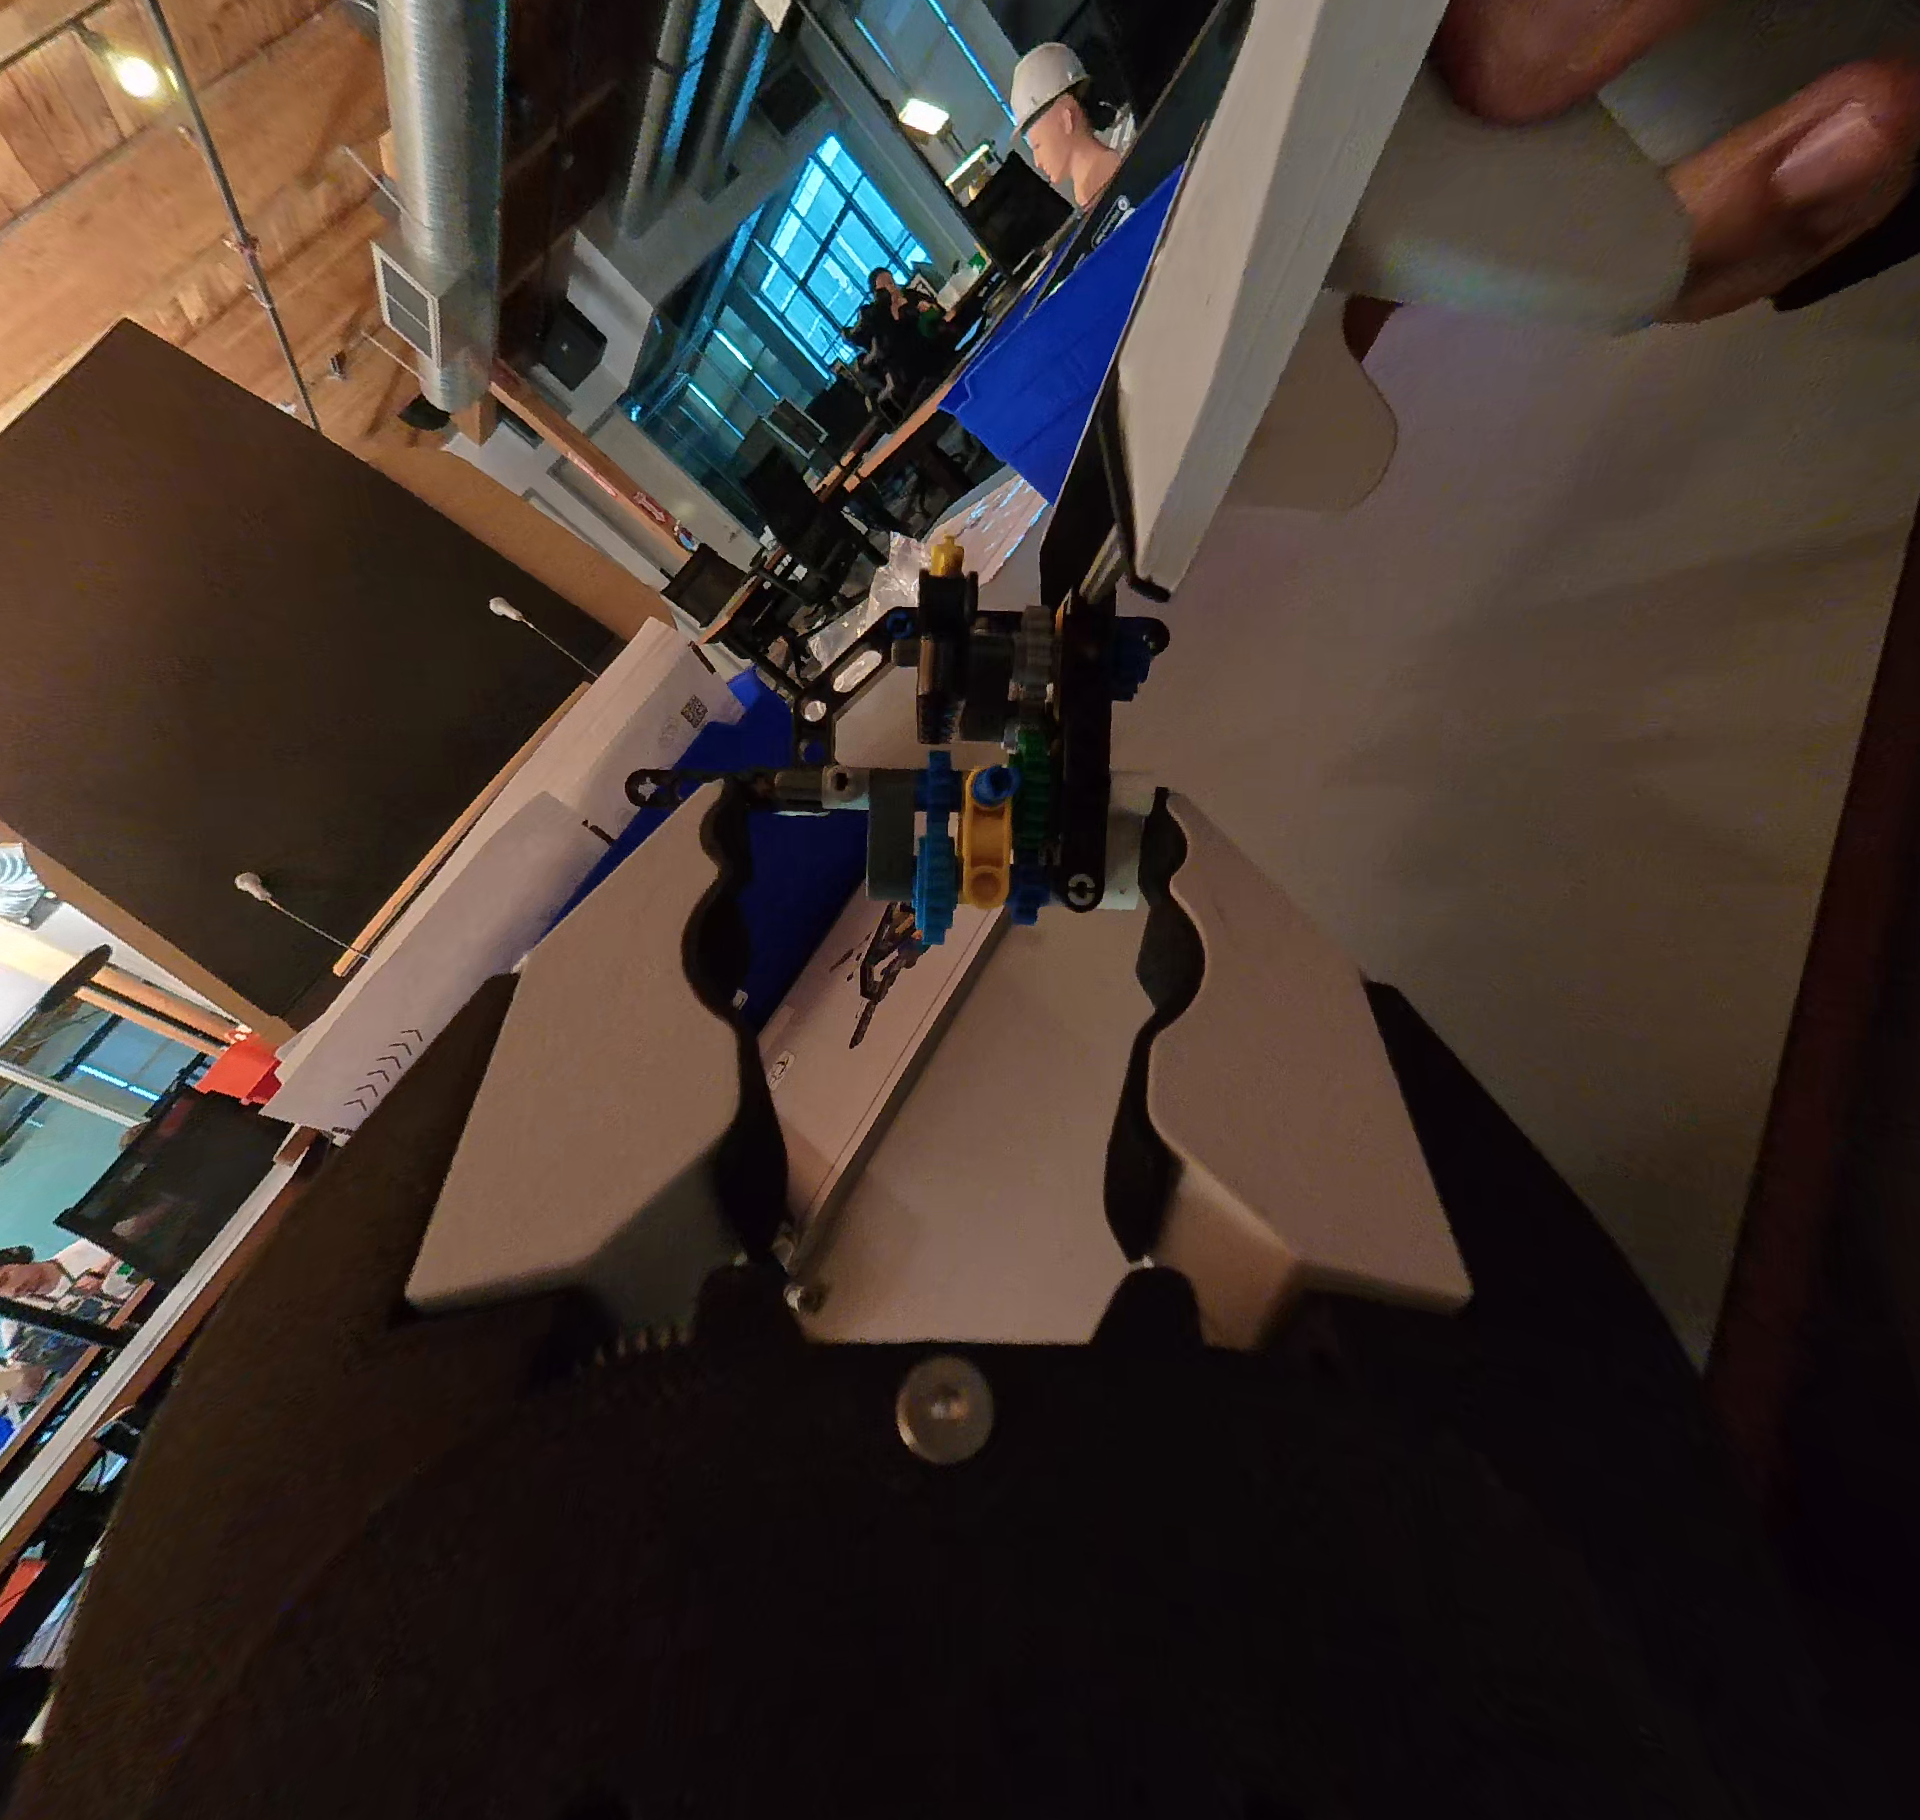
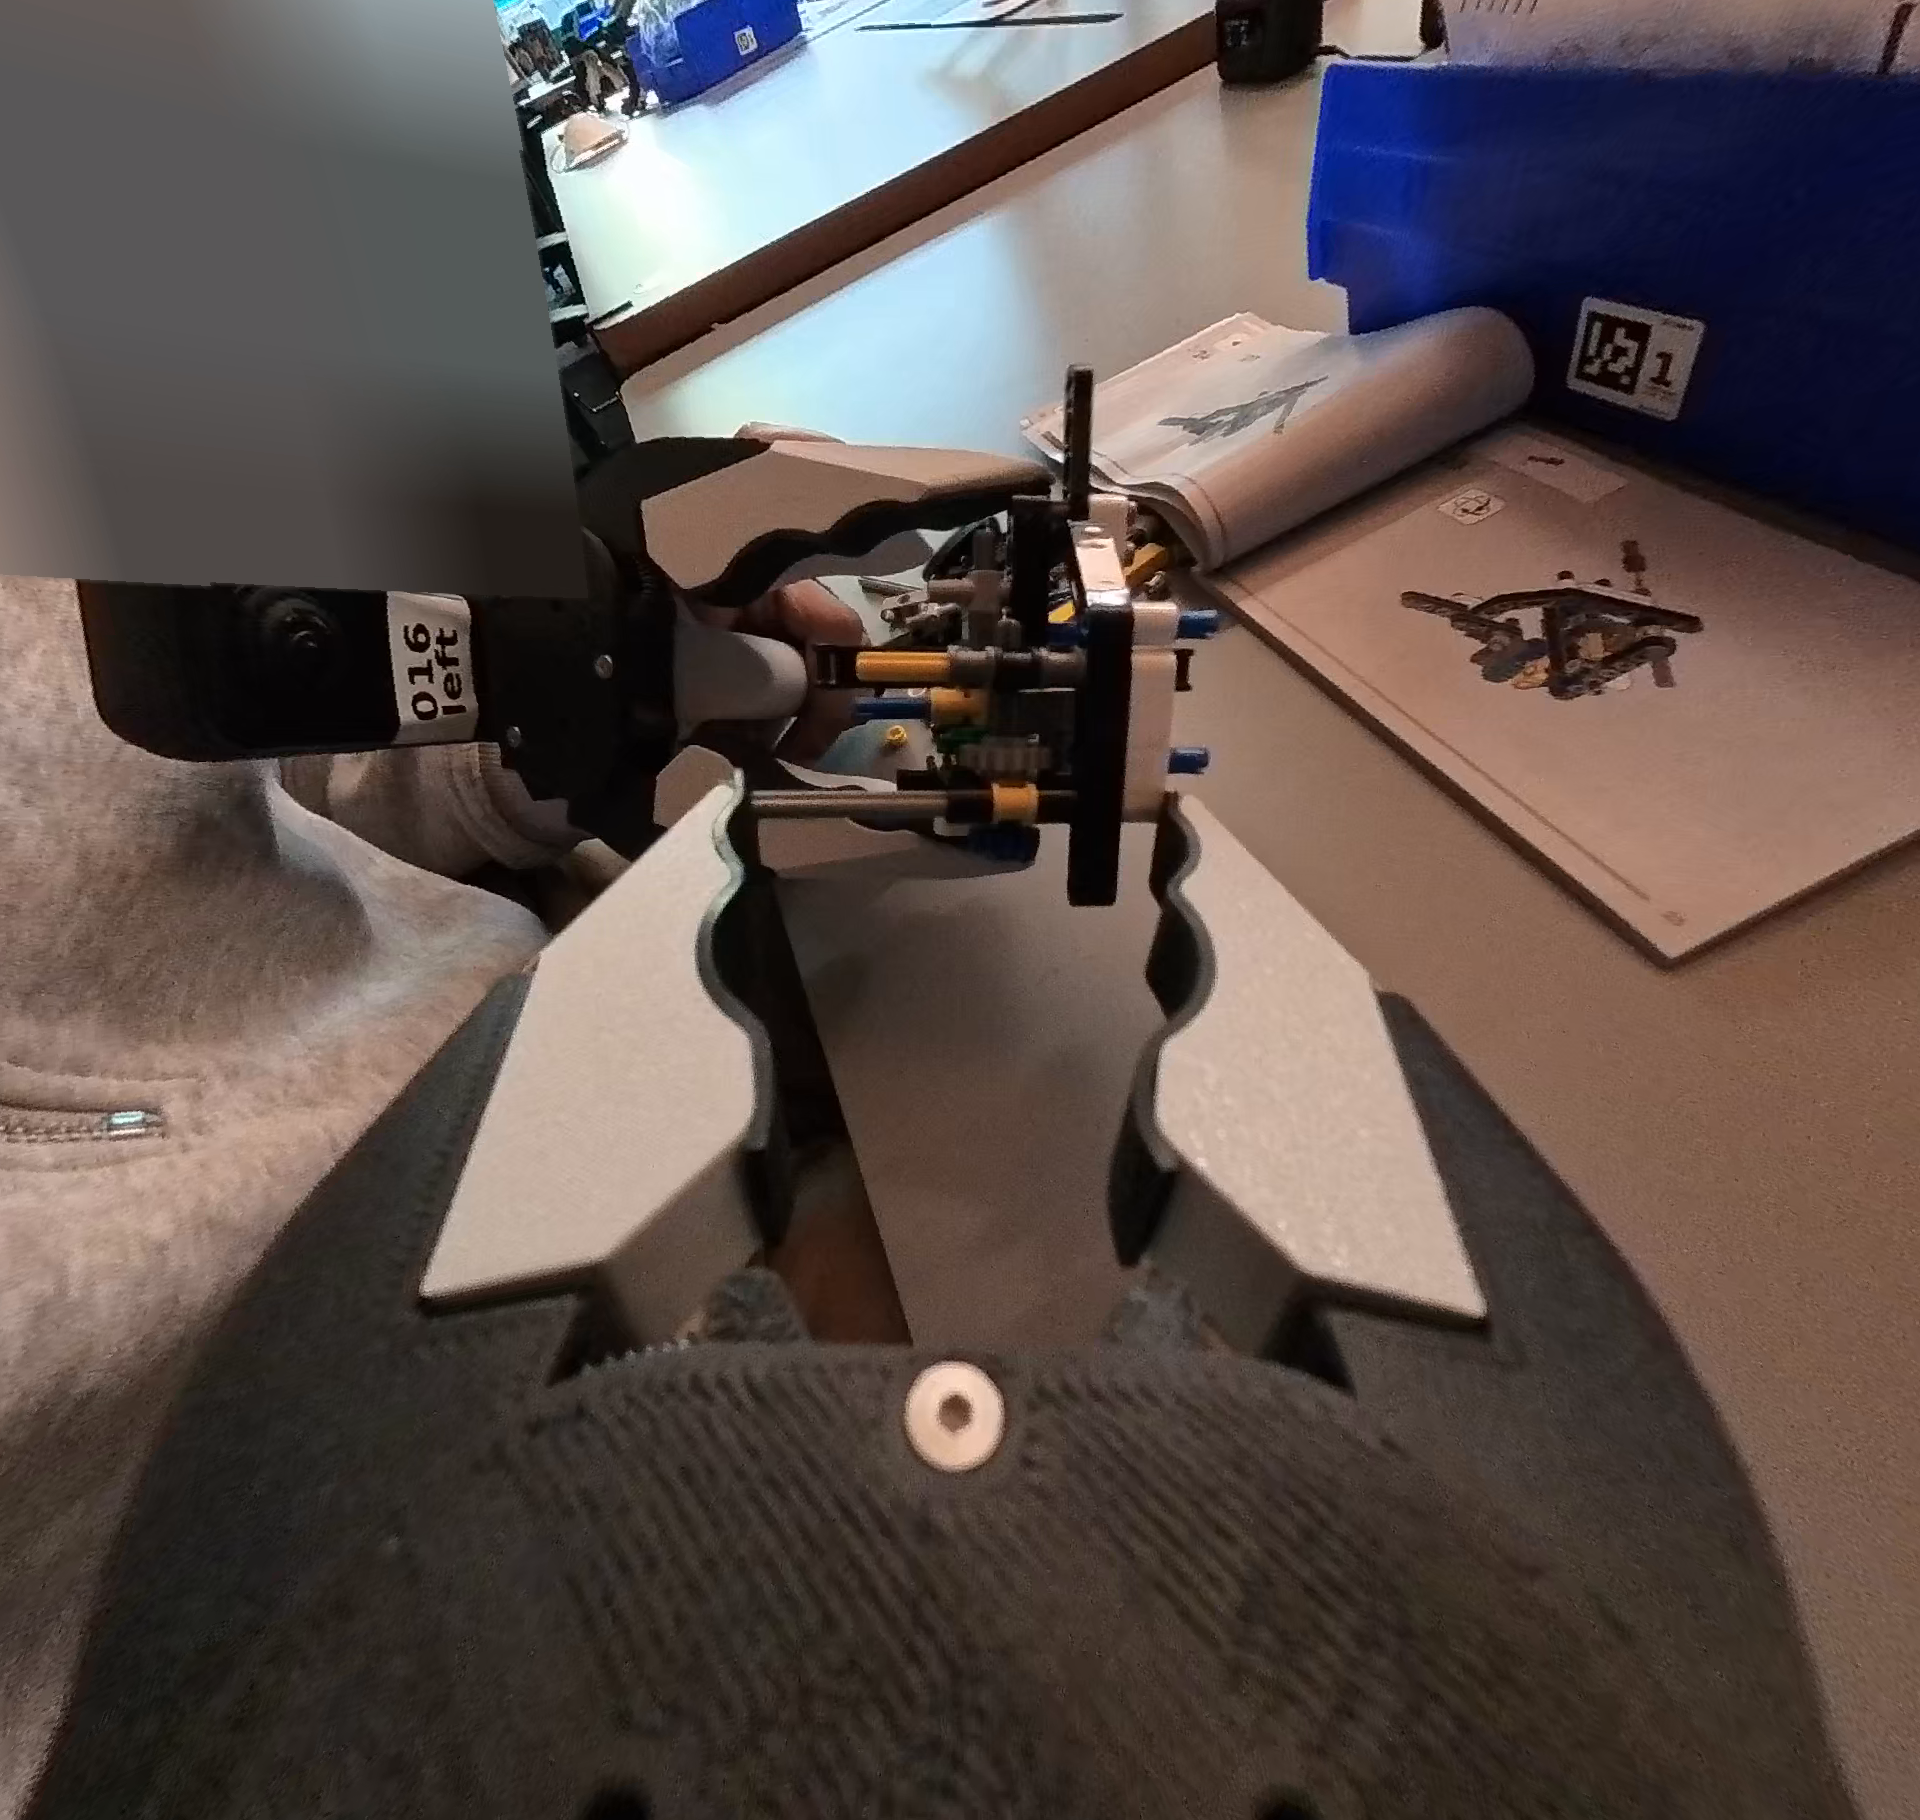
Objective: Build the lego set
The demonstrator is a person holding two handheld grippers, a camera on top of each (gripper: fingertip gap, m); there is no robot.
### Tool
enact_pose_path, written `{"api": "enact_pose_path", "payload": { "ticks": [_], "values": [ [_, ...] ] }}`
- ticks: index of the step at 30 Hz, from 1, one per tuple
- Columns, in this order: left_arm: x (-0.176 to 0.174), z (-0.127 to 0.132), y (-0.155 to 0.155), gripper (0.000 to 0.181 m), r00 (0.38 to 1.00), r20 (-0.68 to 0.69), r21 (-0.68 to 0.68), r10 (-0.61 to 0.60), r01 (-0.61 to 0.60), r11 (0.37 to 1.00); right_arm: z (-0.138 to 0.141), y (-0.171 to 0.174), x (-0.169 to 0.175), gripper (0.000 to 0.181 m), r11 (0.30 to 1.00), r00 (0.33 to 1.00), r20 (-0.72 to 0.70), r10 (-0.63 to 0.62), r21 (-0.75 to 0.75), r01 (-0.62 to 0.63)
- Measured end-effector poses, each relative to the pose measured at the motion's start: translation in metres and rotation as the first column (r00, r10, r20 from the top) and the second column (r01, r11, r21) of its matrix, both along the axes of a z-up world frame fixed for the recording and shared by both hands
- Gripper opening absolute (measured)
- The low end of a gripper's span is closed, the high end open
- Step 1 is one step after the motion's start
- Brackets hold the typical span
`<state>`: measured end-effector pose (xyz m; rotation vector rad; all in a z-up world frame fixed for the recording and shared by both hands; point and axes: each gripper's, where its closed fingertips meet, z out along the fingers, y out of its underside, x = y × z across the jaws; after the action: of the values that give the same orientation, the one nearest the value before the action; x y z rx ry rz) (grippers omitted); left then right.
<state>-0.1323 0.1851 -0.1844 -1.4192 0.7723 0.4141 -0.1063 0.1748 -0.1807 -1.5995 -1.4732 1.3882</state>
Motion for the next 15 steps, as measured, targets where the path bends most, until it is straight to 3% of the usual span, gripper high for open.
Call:
{"api": "enact_pose_path", "payload": {
  "ticks": [15],
  "values": [
    [-0.0010, 0.0000, 0.0009, 0.074, 1.000, 0.012, -0.008, 0.003, -0.003, 1.000, -0.0001, 0.0016, -0.0010, 0.072, 1.000, 1.000, 0.004, -0.018, 0.021, 0.018]
  ]
}}
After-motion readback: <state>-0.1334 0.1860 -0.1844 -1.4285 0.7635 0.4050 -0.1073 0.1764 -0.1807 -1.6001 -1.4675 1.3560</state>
